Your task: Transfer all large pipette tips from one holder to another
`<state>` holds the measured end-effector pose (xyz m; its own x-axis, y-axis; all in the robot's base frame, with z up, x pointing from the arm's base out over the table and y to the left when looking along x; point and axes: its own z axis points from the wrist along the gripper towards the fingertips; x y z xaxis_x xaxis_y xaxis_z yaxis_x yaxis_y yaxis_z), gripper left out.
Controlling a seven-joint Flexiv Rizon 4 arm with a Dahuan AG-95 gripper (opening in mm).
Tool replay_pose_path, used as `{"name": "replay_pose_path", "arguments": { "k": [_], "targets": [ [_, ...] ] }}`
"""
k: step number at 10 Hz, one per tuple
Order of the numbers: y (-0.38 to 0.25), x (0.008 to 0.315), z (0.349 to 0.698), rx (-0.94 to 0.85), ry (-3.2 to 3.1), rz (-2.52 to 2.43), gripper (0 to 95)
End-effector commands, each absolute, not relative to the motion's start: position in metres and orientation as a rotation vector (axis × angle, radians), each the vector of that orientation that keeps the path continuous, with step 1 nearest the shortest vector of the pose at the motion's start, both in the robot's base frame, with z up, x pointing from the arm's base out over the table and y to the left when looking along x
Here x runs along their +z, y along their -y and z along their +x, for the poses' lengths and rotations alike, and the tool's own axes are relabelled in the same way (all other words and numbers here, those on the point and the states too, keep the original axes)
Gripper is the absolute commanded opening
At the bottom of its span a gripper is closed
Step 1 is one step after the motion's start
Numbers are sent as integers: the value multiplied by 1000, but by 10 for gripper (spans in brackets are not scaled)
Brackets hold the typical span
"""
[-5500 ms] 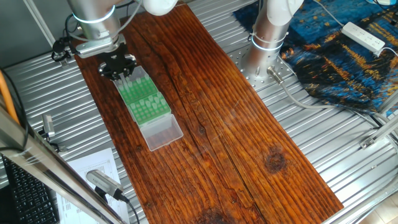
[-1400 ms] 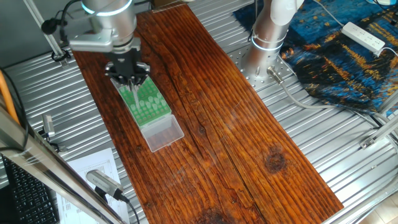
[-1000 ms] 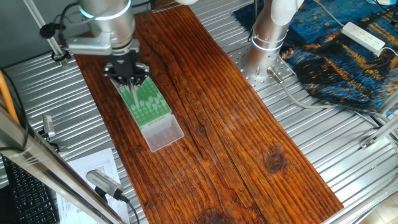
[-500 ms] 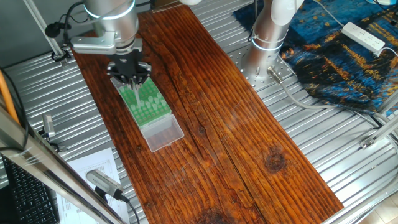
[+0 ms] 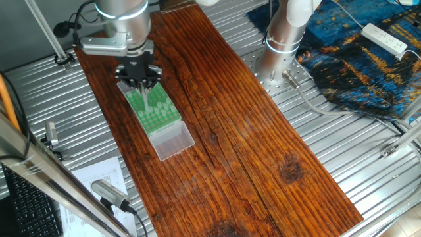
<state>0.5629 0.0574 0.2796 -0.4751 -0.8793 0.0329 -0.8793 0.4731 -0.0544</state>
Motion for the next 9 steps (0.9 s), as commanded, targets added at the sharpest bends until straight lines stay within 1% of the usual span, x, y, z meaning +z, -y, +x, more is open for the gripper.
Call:
{"name": "replay_pose_path", "arguments": {
  "k": [1, 3, 4, 7, 8, 9],
  "targets": [
    [-57, 277, 564, 99, 2692, 1617, 0],
    [-57, 275, 564, 98, 2694, 1608, 0],
    [-58, 274, 564, 100, 2690, 1607, 190],
    [-58, 272, 563, 96, 2687, 1609, 190],
    [-58, 271, 563, 94, 2683, 1617, 380],
    [-57, 271, 562, 91, 2668, 1629, 190]
  ]
}}
